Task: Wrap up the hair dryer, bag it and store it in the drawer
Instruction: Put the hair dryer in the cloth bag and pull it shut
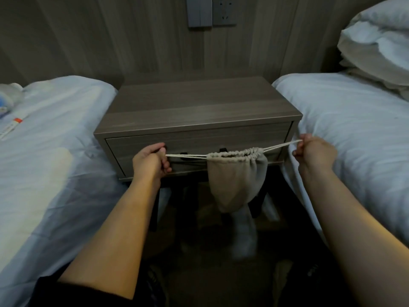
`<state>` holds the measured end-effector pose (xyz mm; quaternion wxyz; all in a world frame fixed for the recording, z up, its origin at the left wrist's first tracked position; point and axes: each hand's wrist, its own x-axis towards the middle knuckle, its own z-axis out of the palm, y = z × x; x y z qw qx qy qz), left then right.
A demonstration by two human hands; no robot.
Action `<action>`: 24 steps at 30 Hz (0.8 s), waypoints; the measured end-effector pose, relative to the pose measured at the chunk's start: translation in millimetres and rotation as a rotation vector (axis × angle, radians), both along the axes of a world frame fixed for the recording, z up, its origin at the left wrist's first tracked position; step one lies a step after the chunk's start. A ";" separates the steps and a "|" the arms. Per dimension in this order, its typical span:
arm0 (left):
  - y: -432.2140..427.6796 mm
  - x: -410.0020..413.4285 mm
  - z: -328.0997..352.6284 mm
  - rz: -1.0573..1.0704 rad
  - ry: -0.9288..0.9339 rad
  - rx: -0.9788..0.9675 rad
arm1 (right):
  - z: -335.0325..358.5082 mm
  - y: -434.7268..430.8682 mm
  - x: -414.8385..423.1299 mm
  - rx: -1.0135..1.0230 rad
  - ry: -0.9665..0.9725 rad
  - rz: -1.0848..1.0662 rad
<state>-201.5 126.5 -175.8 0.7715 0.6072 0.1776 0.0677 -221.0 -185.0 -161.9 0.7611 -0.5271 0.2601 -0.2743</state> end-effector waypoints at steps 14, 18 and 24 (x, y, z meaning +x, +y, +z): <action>-78.1 -41.9 -20.7 -0.714 -0.307 1.211 | 24.3 75.9 -24.1 -0.355 -0.195 0.756; -99.9 -56.7 -17.3 -0.586 -0.393 1.348 | 32.6 85.5 -34.9 -0.320 -0.235 0.719; -85.5 -47.4 -17.0 -0.796 -0.419 1.168 | 33.2 76.7 -35.1 -0.180 -0.246 0.526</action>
